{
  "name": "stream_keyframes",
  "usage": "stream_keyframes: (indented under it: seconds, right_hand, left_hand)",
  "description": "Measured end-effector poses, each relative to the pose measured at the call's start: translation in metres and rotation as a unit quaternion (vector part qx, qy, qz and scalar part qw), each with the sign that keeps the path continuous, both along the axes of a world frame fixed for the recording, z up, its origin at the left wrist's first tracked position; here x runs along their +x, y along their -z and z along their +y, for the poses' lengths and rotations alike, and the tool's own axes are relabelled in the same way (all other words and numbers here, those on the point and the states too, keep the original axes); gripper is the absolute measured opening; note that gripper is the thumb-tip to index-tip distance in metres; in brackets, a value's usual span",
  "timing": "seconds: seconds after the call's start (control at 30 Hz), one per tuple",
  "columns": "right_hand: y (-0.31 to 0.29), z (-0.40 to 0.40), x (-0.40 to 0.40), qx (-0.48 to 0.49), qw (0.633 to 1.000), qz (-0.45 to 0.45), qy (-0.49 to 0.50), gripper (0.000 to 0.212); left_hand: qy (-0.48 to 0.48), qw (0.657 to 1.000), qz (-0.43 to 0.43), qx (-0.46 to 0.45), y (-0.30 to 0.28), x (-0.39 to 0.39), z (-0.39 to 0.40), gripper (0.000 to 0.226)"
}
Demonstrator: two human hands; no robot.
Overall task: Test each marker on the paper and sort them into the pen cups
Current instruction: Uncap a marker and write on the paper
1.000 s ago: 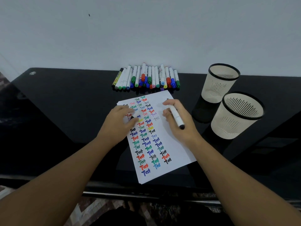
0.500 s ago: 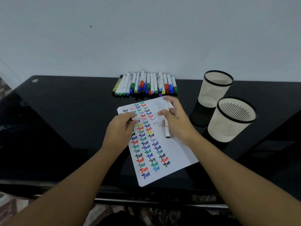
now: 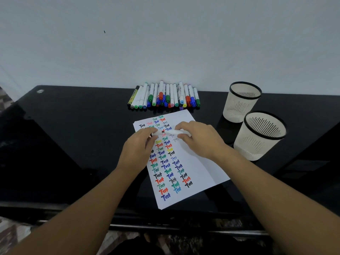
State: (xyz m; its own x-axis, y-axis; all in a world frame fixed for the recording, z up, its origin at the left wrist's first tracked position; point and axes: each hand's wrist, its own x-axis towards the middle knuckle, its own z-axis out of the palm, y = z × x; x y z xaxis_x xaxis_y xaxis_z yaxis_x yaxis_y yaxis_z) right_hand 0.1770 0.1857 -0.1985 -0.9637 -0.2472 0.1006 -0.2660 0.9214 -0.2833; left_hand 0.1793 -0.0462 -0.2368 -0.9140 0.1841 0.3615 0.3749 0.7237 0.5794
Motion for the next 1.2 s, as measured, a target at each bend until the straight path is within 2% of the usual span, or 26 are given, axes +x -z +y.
stream_keyframes:
  seconds: [0.17,0.33,0.5,0.57,0.63,0.73,0.8,0.93,1.2]
  right_hand:
    - [-0.003,-0.004,-0.002,0.044,0.998,0.001,-0.045,0.031]
    - [-0.008,-0.007,-0.002,0.047,0.996,-0.005,-0.073,0.033]
    - [-0.008,-0.004,0.004,0.05,0.996,-0.007,-0.078,0.032]
    - [-0.006,-0.006,0.007,0.039,0.996,-0.014,-0.081,0.034]
    - [-0.003,-0.007,0.008,0.035,0.996,-0.008,-0.086,0.032]
    - [-0.001,-0.008,0.01,-0.003,0.998,-0.002,-0.068,0.039]
    - [-0.001,-0.009,0.012,-0.033,0.998,-0.003,-0.051,0.052]
    - [-0.005,-0.01,0.014,-0.083,0.995,-0.016,-0.045,0.067]
    - [-0.005,-0.011,0.017,-0.166,0.984,-0.055,-0.006,0.059]
  left_hand:
    - [0.039,0.998,0.026,-0.034,0.003,0.001,0.001,0.026]
    - [0.06,0.995,0.066,-0.055,0.005,0.003,-0.001,0.025]
    - [0.076,0.993,0.071,-0.064,0.002,0.007,0.001,0.028]
    - [0.068,0.994,0.06,-0.063,-0.001,0.009,0.002,0.032]
    - [0.044,0.997,0.02,-0.052,-0.004,0.011,0.005,0.047]
    - [0.012,0.998,-0.038,-0.056,-0.01,0.012,0.007,0.078]
    - [0.016,0.995,-0.048,-0.084,-0.011,0.01,0.008,0.085]
    - [0.024,0.99,-0.046,-0.133,-0.003,0.002,0.007,0.08]
    - [0.029,0.986,-0.039,-0.161,0.005,-0.004,0.003,0.077]
